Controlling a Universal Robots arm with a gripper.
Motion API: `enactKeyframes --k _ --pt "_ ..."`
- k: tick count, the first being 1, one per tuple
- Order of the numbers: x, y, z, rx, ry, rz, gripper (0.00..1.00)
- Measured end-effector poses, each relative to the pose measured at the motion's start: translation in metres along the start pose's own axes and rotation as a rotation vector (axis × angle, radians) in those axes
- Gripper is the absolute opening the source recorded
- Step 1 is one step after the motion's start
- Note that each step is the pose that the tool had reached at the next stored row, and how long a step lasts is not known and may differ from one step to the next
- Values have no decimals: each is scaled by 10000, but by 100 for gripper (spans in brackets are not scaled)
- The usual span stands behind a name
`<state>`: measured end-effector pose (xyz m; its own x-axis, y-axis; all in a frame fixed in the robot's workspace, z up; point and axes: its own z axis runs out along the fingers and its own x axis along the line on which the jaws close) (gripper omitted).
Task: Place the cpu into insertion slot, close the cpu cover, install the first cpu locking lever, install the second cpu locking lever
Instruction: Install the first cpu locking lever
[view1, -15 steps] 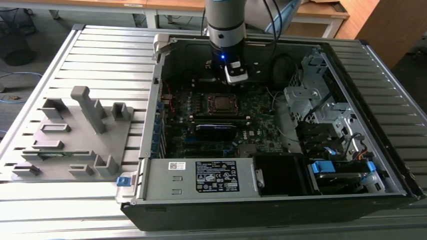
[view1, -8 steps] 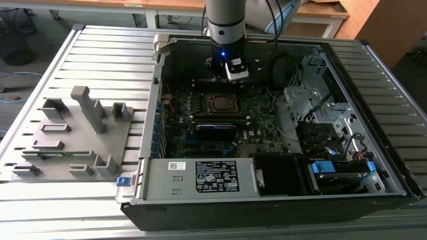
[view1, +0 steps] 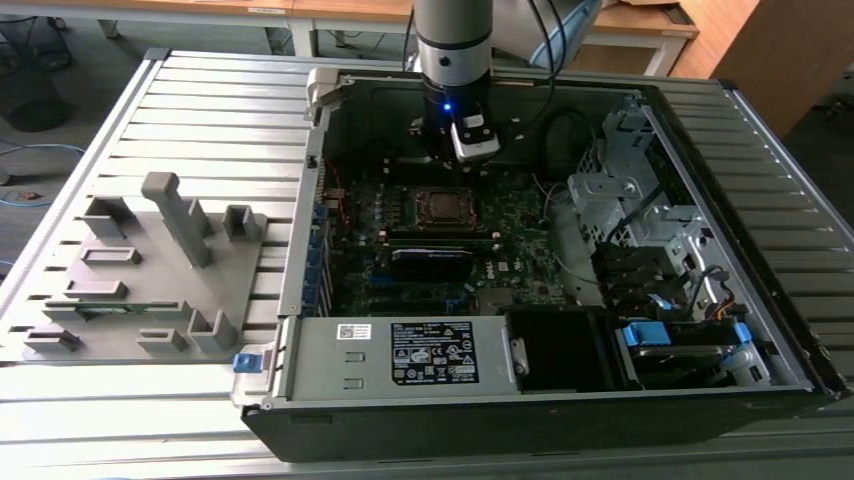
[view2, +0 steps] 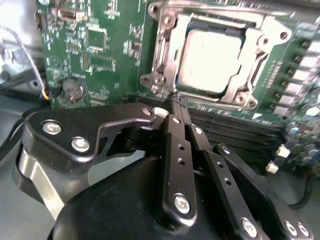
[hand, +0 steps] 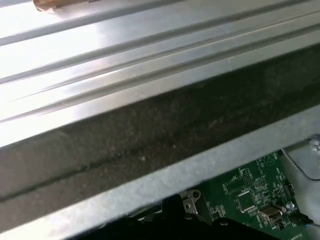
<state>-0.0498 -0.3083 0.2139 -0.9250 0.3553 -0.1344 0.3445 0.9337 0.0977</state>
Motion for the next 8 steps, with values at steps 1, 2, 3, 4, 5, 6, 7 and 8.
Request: enactKeyframes --k 1,2,3,4,5,6,7,8 --pt "-1 1 2 25 12 -5 11" --pt "0 0 4 34 21 -13 11" --pt "0 0 7 36 28 -37 11" --pt "1 -1 10 35 34 -67 11" --pt "1 -1 11 29 42 -121 11" --pt "1 -1 12 22 50 -200 11" --pt "1 -1 14 12 60 -307 11" --pt "1 -1 14 -3 72 -429 11"
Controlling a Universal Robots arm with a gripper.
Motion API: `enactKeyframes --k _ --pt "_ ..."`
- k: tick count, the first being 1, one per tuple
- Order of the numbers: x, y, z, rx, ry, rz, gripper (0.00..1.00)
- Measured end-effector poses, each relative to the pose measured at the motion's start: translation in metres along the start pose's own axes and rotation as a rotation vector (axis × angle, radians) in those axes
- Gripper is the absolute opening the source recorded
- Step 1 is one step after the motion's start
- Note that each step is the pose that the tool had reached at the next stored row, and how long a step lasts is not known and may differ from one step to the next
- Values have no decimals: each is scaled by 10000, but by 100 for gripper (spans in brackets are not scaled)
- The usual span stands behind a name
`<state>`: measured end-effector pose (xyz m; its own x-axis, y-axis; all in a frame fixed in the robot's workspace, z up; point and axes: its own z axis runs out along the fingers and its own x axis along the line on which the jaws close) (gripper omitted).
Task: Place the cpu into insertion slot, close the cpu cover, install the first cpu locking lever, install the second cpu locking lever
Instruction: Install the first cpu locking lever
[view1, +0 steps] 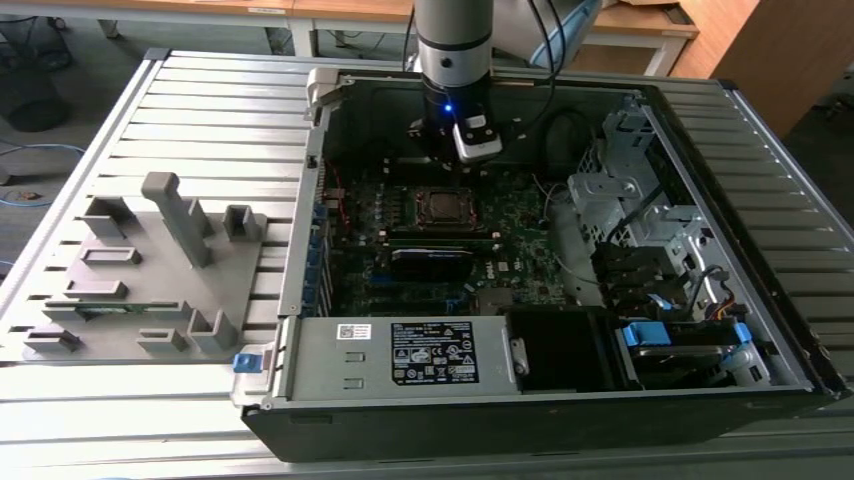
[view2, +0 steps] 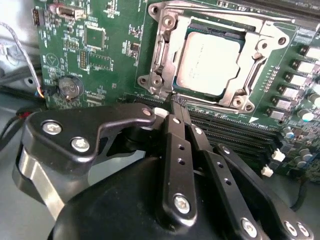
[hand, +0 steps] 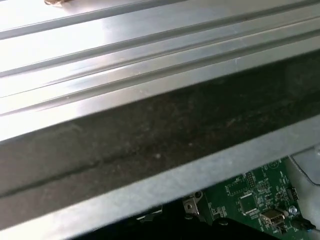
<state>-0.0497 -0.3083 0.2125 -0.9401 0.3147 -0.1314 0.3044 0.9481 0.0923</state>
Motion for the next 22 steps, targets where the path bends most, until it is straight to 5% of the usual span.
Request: enactKeyframes --k 4,9,13,14,19,22 --pt "-1 1 1 -46 46 -370 11" --pt "-1 0 3 -39 87 -385 11" --pt "-2 0 11 103 535 -359 11" --pt "-2 0 11 122 594 -357 11" --pt "-4 -6 11 135 596 -365 11" --pt "-11 -27 10 225 572 -436 11"
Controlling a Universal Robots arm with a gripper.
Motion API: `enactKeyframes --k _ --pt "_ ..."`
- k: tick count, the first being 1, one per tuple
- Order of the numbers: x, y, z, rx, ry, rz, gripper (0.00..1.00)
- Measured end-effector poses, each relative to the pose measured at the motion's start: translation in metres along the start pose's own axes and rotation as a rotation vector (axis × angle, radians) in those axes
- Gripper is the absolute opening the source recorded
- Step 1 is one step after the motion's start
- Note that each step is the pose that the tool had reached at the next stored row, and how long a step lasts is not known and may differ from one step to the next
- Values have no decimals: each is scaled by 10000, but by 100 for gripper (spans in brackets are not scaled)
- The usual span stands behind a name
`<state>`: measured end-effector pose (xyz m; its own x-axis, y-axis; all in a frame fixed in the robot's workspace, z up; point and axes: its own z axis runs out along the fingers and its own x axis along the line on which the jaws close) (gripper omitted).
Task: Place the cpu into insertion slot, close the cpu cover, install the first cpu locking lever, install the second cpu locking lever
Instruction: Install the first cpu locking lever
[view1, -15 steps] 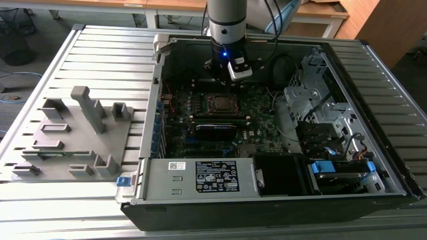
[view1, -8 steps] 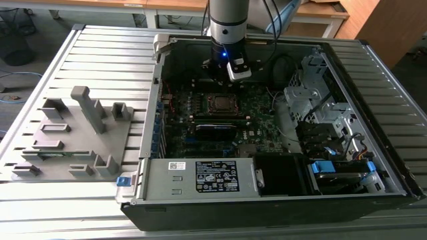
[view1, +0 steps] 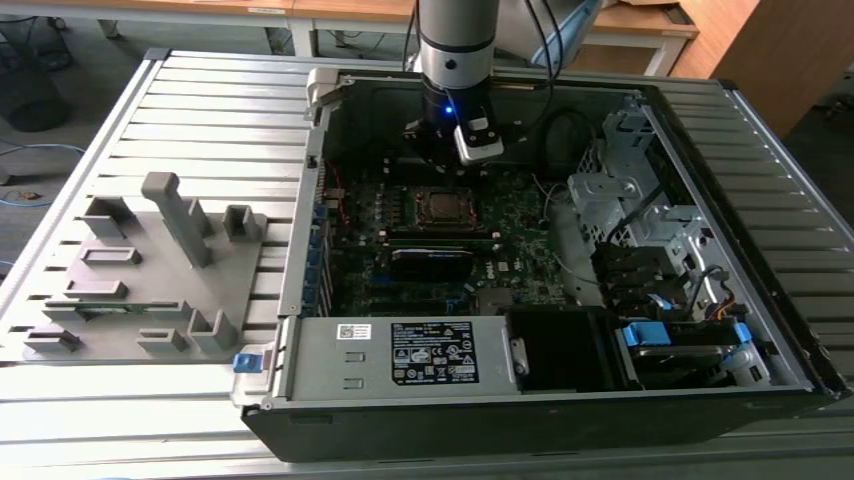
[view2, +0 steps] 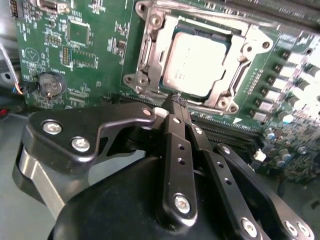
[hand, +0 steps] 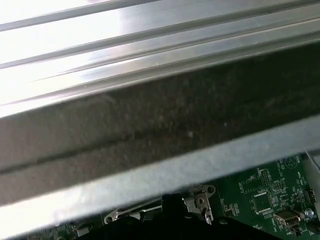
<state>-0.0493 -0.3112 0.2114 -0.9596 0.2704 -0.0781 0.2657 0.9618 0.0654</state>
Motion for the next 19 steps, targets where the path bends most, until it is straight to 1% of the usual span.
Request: enactKeyframes --k 4,9,11,13,17,18,19 --pt "-9 -31 -2 131 -32 -114 11" --pt "-23 -83 -3 221 -53 -235 11" --pt "-29 -109 -4 242 -58 -276 11" --pt "-31 -127 -6 248 -57 -302 11" --pt "-32 -131 -6 247 -57 -308 11" --pt "-32 -131 -5 250 -50 -310 11" --pt "-32 -131 -2 259 -4 -310 11"
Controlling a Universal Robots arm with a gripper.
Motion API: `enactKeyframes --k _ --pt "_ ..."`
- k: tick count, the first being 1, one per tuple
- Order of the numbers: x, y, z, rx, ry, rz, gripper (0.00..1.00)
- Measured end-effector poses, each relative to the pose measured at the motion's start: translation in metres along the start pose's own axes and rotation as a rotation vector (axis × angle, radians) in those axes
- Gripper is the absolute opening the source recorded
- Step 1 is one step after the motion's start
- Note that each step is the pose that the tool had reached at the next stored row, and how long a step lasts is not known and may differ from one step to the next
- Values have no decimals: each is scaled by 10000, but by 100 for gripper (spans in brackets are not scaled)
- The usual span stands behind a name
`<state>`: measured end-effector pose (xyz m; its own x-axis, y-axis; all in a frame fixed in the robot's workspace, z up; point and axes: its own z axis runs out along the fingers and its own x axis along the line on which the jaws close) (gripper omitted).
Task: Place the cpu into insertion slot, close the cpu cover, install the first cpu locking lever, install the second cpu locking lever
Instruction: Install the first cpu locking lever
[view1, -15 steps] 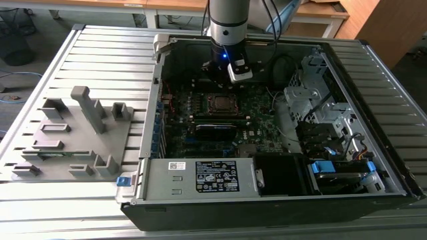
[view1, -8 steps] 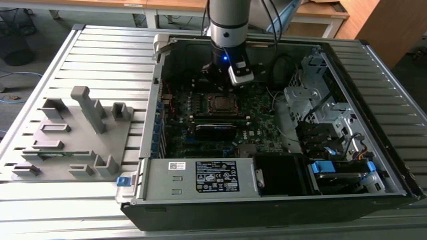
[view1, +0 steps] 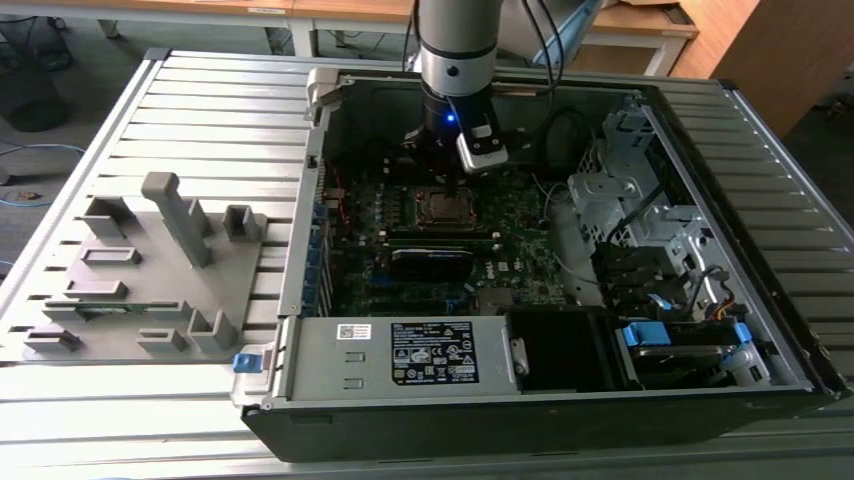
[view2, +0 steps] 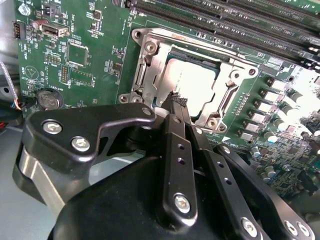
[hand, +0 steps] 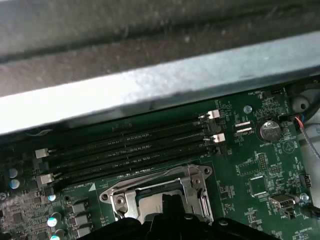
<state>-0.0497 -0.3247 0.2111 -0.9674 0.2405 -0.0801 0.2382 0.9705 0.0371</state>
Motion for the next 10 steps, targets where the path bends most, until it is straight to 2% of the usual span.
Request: enactKeyframes --k 2,7,10 --pt "1 0 4 43 166 4 11" --pt "1 0 4 47 180 -2 11" --pt "1 -1 8 28 187 -224 11"
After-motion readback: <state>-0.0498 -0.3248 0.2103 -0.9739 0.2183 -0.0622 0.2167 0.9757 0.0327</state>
